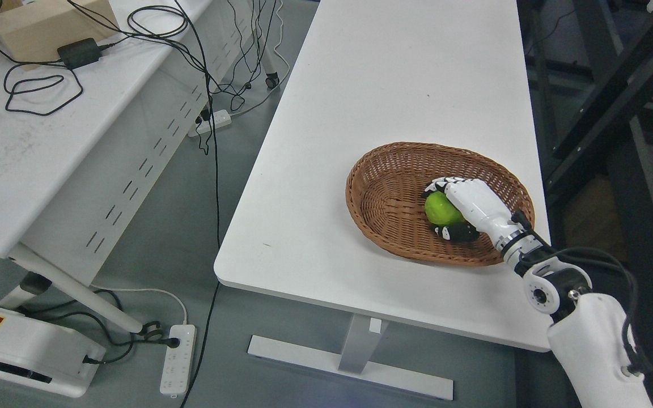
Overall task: Place green apple on left shelf middle layer
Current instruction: 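Close the right hand fingers around the green apple, then lift the green apple out of the basket with the right hand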
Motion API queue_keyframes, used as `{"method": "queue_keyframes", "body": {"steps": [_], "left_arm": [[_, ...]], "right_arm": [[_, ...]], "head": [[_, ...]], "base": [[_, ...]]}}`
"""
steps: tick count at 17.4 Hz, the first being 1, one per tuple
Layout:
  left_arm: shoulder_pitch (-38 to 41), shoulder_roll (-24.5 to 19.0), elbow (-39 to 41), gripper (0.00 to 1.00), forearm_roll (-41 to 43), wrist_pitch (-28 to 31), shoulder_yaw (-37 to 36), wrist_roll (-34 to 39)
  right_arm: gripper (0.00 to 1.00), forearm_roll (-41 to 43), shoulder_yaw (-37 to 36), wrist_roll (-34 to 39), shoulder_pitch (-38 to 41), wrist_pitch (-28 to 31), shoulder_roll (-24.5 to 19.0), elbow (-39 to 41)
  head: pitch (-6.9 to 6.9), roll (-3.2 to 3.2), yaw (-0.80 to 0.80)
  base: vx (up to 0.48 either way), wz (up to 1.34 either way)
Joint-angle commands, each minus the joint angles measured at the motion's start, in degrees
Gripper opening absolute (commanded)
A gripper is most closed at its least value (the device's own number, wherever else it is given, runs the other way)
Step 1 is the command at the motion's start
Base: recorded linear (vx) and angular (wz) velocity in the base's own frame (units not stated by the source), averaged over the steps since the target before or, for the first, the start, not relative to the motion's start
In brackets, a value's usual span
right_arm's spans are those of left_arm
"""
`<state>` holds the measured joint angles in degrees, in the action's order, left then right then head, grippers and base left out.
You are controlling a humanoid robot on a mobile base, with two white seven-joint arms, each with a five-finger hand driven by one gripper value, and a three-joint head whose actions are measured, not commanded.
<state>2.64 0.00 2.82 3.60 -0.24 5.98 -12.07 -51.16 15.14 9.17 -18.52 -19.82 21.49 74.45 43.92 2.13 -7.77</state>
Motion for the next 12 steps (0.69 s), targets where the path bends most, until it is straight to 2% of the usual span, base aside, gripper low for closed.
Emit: {"method": "queue_keyframes", "body": {"steps": [1, 5, 6, 9, 12], "left_arm": [[0.0, -1.0, 0.0, 1.00, 0.0, 0.0, 0.0, 0.0], [0.0, -1.0, 0.0, 1.00, 0.0, 0.0, 0.0, 0.0], [0.0, -1.0, 0.0, 1.00, 0.0, 0.0, 0.0, 0.0], [0.0, -1.0, 0.0, 1.00, 0.0, 0.0, 0.0, 0.0], [0.0, -1.0, 0.0, 1.00, 0.0, 0.0, 0.0, 0.0]], "right_arm": [[0.00, 5.7, -12.1, 2.9, 1.2, -0.7, -0.3, 3.6], [0.00, 17.0, -19.2, 2.3, 3.7, -0.1, -2.4, 7.0], [0.00, 20.2, -22.2, 1.8, 4.1, -0.1, -5.0, 7.1], [0.00, 22.0, -29.7, -1.8, 5.1, 0.0, -12.5, 7.5], [0.00, 21.9, -30.3, -10.4, 8.4, 3.1, -16.0, 7.6]], "head": [[0.00, 0.00, 0.00], [0.00, 0.00, 0.00], [0.00, 0.00, 0.00], [0.00, 0.00, 0.00], [0.00, 0.00, 0.00]], "base": [[0.000, 0.00], [0.000, 0.00], [0.000, 0.00], [0.000, 0.00], [0.000, 0.00]]}}
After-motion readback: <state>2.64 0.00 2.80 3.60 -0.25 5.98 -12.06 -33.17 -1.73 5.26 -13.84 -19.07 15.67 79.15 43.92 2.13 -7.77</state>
